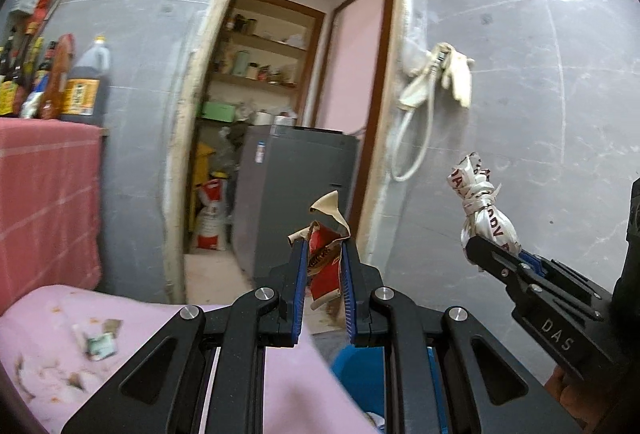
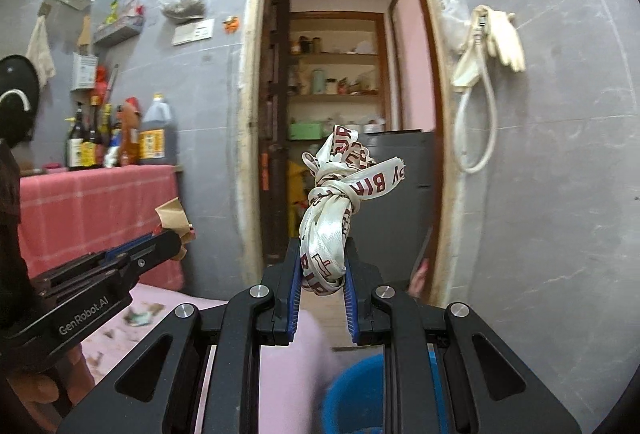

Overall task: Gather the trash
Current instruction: 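Lift both wrappers and carry them over the blue bucket, then open both tools to drop the wrappers into the bucket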

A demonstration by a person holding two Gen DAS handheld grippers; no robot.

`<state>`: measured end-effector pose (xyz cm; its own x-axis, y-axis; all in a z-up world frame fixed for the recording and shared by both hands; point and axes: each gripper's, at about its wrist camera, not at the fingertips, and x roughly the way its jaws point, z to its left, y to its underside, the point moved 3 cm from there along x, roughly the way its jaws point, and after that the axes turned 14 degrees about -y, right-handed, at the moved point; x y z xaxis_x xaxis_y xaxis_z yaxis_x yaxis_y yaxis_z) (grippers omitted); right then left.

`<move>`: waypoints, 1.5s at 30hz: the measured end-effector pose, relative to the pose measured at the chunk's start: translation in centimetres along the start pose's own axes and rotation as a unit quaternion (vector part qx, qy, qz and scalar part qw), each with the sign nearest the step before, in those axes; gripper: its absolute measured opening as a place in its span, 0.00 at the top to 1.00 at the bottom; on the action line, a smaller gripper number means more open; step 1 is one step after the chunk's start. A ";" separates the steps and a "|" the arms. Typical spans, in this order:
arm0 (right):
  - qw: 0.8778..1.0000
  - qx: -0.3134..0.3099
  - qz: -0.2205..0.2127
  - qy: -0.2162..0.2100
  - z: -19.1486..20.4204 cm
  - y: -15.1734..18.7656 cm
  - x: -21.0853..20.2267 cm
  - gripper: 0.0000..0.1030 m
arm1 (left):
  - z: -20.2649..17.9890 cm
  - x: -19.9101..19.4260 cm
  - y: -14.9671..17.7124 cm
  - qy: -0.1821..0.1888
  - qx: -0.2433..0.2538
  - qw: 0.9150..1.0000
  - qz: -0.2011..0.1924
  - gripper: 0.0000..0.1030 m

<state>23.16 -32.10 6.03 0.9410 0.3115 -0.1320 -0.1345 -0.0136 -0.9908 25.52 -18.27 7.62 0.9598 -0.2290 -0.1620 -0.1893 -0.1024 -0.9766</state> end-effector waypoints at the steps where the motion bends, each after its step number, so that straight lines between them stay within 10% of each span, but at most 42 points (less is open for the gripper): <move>1: 1.000 0.002 0.000 0.003 -0.4 0.2 -0.2 0.84 | -0.6 0.3 0.1 0.005 0.003 1.000 0.001 0.87; 18: 0.991 0.085 0.075 0.071 -8.7 6.4 -0.2 0.83 | -6.8 7.5 5.5 0.068 0.013 0.989 0.131 0.86; 34: 0.971 0.180 0.139 0.079 -12.8 11.1 1.4 0.66 | -8.9 12.8 10.6 0.104 0.025 0.959 0.264 0.83; 45: 0.971 0.189 0.123 0.080 -12.5 10.7 0.4 0.53 | -7.7 12.8 10.8 0.098 0.012 0.955 0.281 0.62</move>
<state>25.97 -43.95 -4.96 0.8982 0.1910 -0.3960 -0.4371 0.2897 -0.8515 34.12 -29.78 -3.92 0.6500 -0.4183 -0.6344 -0.6565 0.1115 -0.7461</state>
